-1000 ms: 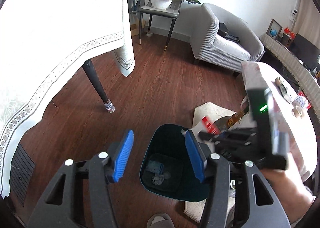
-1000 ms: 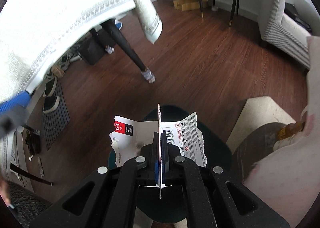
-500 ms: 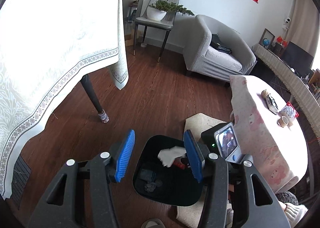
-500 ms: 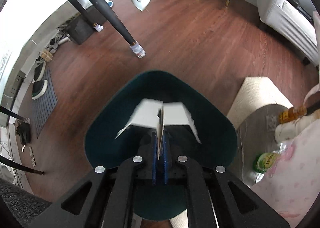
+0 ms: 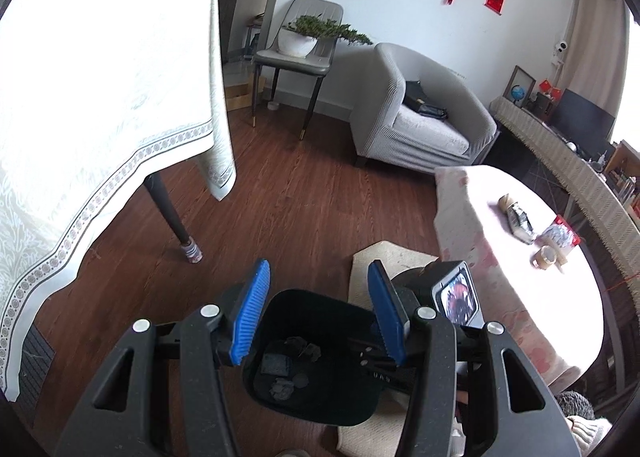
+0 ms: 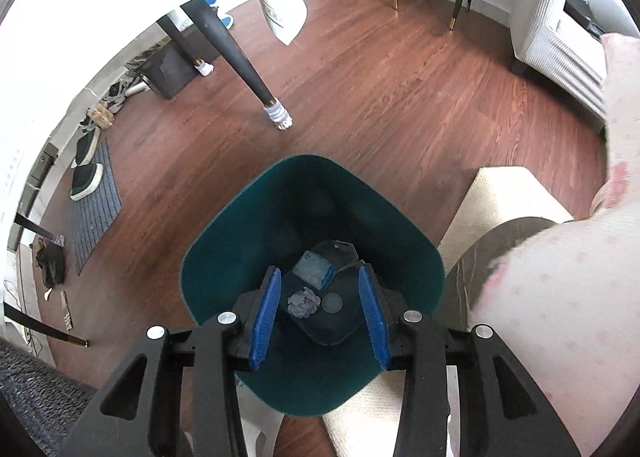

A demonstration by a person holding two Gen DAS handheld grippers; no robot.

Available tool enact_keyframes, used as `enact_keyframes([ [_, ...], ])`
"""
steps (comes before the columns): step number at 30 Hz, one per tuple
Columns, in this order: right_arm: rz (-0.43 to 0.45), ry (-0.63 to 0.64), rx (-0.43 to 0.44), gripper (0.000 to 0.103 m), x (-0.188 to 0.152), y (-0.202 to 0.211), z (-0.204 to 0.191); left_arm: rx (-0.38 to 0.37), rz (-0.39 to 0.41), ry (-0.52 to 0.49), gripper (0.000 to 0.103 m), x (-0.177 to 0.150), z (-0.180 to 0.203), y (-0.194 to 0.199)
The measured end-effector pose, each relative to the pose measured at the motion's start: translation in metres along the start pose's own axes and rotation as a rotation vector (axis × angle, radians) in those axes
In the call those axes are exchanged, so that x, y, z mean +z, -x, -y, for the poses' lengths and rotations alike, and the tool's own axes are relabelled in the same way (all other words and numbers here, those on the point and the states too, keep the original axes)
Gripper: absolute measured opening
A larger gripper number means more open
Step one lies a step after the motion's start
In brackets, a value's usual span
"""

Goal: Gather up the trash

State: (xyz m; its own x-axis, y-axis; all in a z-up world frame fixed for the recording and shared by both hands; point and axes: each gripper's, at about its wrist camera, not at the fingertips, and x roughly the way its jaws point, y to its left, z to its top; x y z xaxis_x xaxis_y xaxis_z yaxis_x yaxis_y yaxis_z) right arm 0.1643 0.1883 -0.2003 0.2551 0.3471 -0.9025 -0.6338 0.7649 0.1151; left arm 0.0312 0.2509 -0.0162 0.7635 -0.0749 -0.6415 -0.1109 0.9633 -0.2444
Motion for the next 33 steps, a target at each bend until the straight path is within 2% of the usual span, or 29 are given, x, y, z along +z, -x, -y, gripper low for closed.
enact_keyframes([
  [8, 0.103, 0.056, 0.022, 0.041, -0.005, 0.061, -0.002, -0.003, 0.050, -0.042, 0.054, 0.010, 0.033, 0.006],
  [18, 0.247, 0.085, 0.041, 0.041, -0.013, 0.136, 0.013, -0.025, 0.072, -0.036, 0.054, 0.016, 0.057, 0.002],
  [25, 0.320, 0.045, 0.016, 0.041, -0.023, 0.175, 0.042, -0.047, 0.071, -0.066, 0.054, 0.017, 0.083, -0.005],
  [33, 0.366, -0.016, -0.052, 0.041, -0.043, 0.206, 0.082, -0.092, 0.057, -0.083, 0.054, 0.018, 0.115, -0.018],
])
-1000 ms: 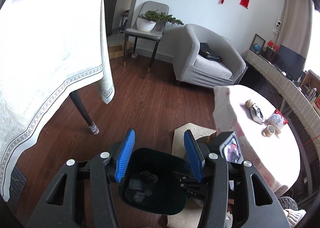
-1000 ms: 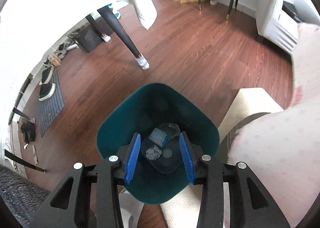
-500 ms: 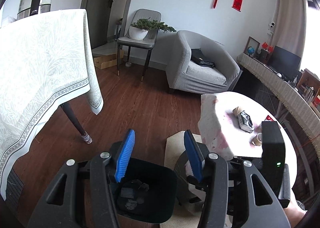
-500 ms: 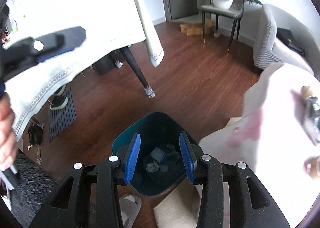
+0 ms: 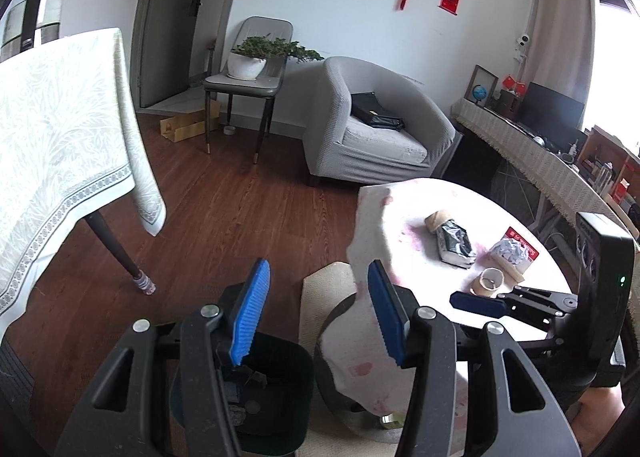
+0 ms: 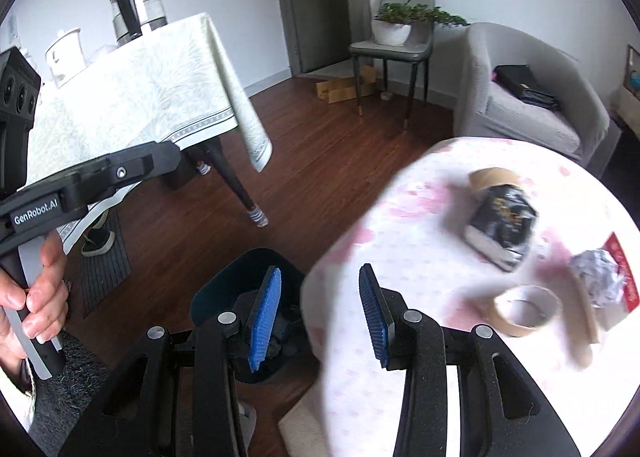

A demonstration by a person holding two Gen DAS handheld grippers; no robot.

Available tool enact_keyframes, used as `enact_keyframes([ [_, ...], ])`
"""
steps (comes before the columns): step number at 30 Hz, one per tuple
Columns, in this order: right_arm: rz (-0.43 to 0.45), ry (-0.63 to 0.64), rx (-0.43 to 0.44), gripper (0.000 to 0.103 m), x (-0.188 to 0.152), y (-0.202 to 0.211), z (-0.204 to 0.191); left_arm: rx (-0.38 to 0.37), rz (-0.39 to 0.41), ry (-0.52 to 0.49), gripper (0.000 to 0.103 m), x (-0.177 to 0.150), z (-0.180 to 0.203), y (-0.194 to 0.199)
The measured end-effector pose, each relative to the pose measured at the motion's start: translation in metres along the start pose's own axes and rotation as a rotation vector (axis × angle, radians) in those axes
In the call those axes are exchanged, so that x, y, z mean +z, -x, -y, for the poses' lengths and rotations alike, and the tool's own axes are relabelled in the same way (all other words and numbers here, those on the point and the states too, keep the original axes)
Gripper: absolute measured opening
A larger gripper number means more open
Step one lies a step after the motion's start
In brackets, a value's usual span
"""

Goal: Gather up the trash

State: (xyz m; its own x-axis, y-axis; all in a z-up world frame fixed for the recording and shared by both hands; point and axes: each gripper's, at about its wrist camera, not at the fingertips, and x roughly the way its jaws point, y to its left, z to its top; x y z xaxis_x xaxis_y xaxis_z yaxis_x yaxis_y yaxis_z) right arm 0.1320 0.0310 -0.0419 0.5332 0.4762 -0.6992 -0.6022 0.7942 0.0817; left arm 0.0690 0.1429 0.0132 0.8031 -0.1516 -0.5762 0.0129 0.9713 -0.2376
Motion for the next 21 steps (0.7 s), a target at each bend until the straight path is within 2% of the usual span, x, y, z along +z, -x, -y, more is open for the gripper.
enact_keyframes([
  [11, 0.036, -0.080, -0.117, 0.045, -0.028, 0.049, 0.072, -0.077, -0.031, -0.063, 0.062, -0.004, 0.063, -0.029],
  [21, 0.048, -0.157, -0.192, 0.045, -0.056, 0.079, 0.126, -0.126, -0.081, -0.107, 0.065, -0.015, 0.116, -0.064],
])
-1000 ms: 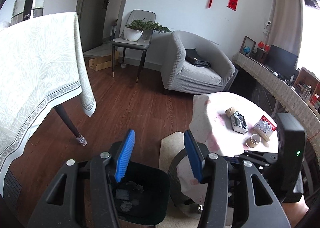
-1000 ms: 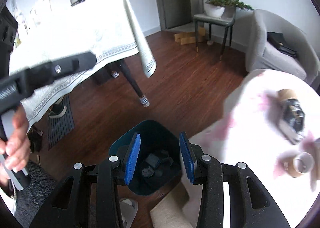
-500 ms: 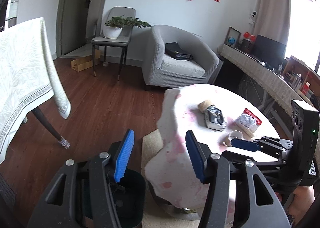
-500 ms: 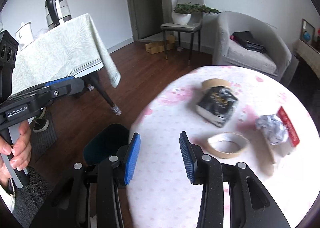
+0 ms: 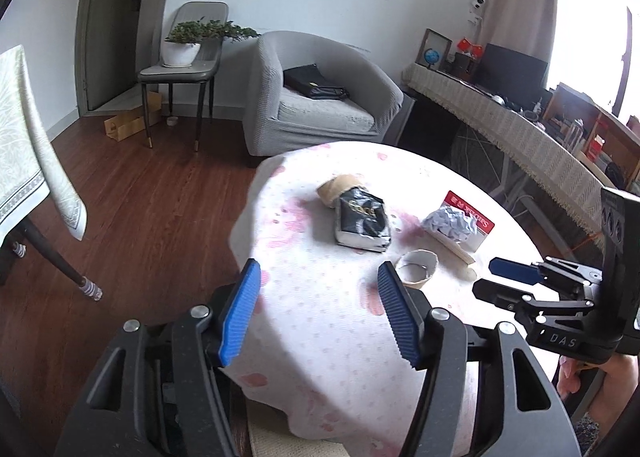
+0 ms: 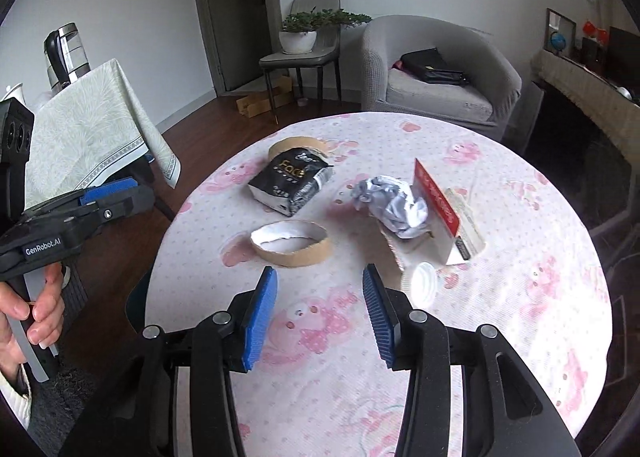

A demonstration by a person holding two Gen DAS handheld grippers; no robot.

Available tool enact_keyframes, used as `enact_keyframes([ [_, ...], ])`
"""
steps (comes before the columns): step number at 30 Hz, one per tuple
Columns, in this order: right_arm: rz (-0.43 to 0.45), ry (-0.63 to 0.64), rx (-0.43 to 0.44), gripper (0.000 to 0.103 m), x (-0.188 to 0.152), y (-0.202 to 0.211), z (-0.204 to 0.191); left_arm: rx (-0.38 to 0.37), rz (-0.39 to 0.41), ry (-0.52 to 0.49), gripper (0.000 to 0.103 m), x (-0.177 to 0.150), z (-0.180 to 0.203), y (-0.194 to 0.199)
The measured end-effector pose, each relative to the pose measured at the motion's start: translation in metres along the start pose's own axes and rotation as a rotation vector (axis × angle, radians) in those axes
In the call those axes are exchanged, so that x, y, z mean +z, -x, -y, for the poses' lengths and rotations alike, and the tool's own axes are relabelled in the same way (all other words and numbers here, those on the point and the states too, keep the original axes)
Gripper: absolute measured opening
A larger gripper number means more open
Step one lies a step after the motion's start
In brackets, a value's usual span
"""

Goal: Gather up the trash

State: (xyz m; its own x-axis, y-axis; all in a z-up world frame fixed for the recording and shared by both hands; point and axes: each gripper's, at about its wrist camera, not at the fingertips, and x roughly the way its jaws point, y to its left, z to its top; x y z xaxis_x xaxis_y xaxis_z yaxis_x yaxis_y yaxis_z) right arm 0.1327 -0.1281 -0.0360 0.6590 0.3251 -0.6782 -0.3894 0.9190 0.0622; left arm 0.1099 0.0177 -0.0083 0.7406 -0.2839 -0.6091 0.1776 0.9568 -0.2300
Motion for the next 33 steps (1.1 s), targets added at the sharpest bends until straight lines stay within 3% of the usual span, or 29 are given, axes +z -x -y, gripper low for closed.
enact_keyframes([
  [3, 0.011, -0.018, -0.015, 0.051, -0.004, 0.006, 0.014, -0.012, -0.026, -0.033, 0.068, -0.002, 0.016, -0.015],
  [14, -0.001, -0.041, -0.052, 0.053, -0.021, 0.013, 0.048, -0.048, -0.085, -0.156, 0.071, -0.009, 0.066, -0.059],
  [27, -0.036, -0.080, -0.008, 0.053, -0.026, 0.000, 0.073, -0.038, -0.151, -0.216, 0.070, -0.013, 0.080, -0.102],
  [33, -0.059, -0.069, 0.009, 0.053, -0.025, -0.007, 0.075, -0.081, -0.164, -0.198, 0.065, -0.008, 0.077, -0.104],
])
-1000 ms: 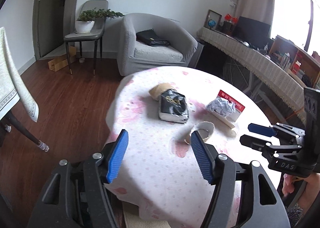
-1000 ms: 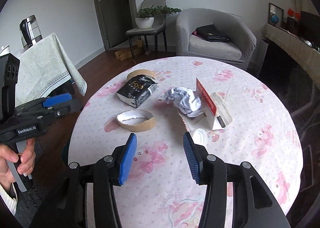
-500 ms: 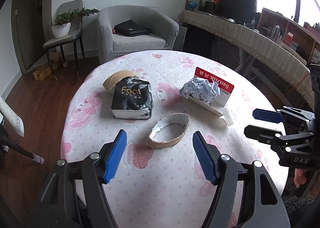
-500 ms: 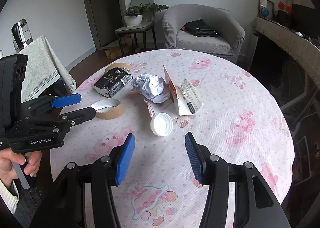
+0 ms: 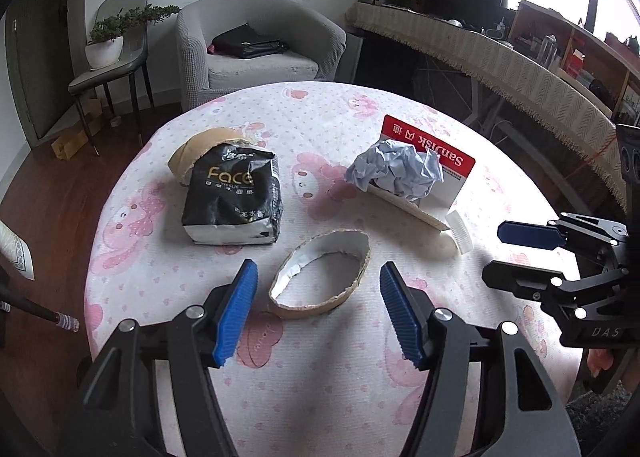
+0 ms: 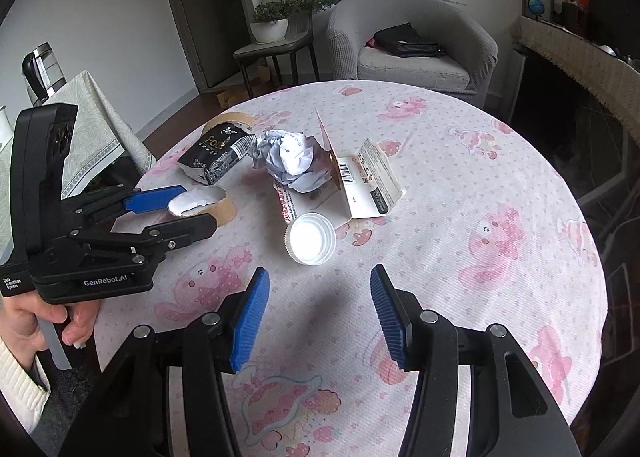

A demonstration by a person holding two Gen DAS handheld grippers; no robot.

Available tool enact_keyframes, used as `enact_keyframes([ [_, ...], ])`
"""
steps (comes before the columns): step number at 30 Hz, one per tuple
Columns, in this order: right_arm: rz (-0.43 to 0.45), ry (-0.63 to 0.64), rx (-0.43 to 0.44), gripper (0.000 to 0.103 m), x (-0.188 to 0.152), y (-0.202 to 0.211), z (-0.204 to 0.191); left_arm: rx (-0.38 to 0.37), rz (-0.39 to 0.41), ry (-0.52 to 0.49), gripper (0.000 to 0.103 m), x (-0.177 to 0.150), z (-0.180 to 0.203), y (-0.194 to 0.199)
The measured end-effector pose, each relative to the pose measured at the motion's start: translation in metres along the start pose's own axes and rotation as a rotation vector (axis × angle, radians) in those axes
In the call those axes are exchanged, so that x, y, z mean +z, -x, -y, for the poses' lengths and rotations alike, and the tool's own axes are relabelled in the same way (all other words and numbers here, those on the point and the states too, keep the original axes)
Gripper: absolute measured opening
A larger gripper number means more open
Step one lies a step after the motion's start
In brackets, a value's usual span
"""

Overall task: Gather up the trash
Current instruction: 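Grasp the brown tape roll with the left tool while the right grasps the white round lid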

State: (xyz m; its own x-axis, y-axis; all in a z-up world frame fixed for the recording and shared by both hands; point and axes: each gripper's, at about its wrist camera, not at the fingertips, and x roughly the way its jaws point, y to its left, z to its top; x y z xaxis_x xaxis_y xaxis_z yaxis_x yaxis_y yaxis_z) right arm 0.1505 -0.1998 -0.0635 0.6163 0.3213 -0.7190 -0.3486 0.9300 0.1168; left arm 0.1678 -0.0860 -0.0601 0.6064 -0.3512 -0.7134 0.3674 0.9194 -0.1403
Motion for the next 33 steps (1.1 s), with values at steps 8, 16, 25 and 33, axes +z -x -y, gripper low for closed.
enact_keyframes([
  [8, -0.016, 0.015, -0.002, 0.053, 0.010, -0.012, -0.002, 0.012, -0.018, -0.072, 0.053, 0.003, 0.009, -0.007],
  [16, -0.036, 0.041, -0.006, 0.047, 0.018, -0.023, -0.008, 0.017, -0.013, -0.050, 0.048, 0.002, 0.001, -0.002],
  [25, -0.045, 0.052, -0.041, 0.037, 0.019, -0.028, -0.012, 0.020, 0.021, 0.006, 0.047, -0.001, -0.015, 0.024],
  [33, -0.037, 0.030, -0.063, 0.030, 0.022, -0.030, -0.012, 0.051, 0.041, 0.010, 0.047, -0.008, -0.033, 0.054],
])
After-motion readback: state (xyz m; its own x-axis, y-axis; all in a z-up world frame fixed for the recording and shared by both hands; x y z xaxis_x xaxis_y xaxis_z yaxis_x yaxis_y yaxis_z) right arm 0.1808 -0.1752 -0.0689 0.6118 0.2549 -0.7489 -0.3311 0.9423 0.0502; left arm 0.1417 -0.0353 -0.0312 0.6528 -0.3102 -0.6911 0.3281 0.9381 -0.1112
